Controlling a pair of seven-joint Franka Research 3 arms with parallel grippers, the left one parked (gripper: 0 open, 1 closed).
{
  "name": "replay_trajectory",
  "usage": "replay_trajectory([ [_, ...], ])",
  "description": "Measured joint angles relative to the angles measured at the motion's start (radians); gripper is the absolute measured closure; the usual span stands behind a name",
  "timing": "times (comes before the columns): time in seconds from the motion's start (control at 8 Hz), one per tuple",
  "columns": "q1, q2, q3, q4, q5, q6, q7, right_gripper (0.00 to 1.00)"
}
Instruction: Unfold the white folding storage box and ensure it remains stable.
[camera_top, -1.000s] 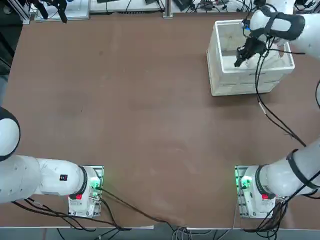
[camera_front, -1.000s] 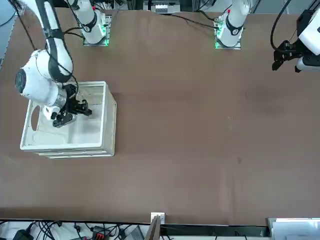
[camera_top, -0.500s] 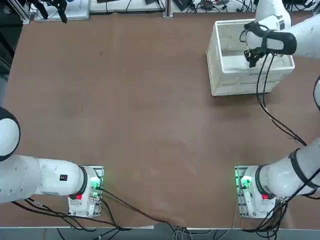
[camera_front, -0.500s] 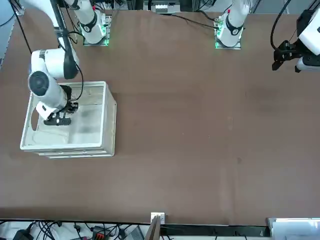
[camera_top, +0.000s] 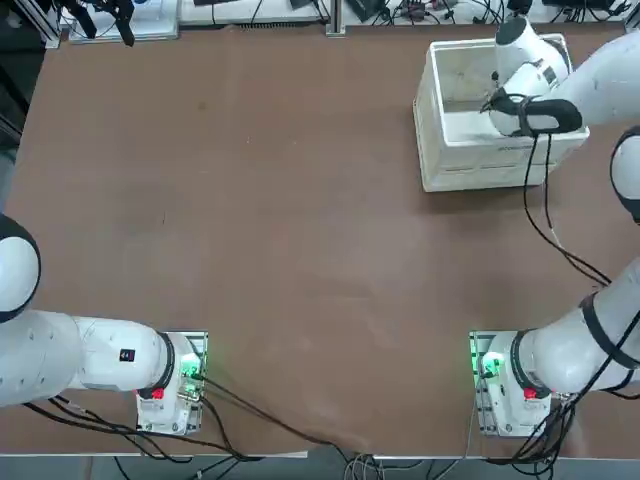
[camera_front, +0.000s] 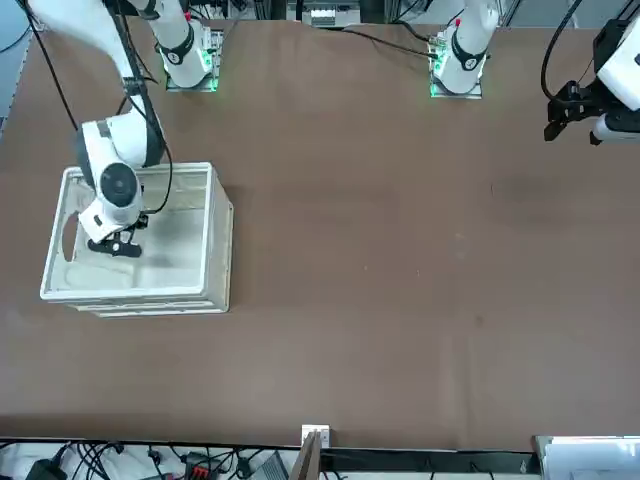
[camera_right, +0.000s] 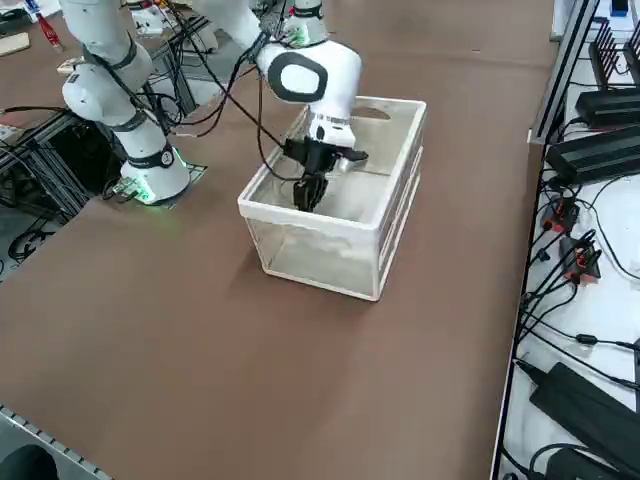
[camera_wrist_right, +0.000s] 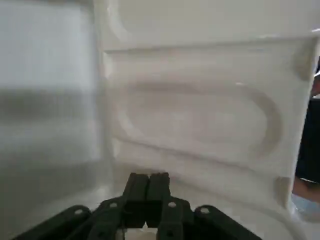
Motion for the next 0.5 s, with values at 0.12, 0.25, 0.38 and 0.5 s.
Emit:
replay_trajectory([
  [0.12, -0.022, 0.017, -0.002, -0.004, -0.060, 0.001, 0.030, 0.99],
  [0.25, -0.047, 0.033, -0.004, -0.004, -0.105, 0.003, 0.055, 0.99],
  [0.38, -0.063, 0.045, -0.001, -0.007, -0.126, 0.008, 0.072, 0.99],
  [0.5, -0.063, 0.050, 0.004, -0.012, -0.148, 0.006, 0.093, 0.99],
])
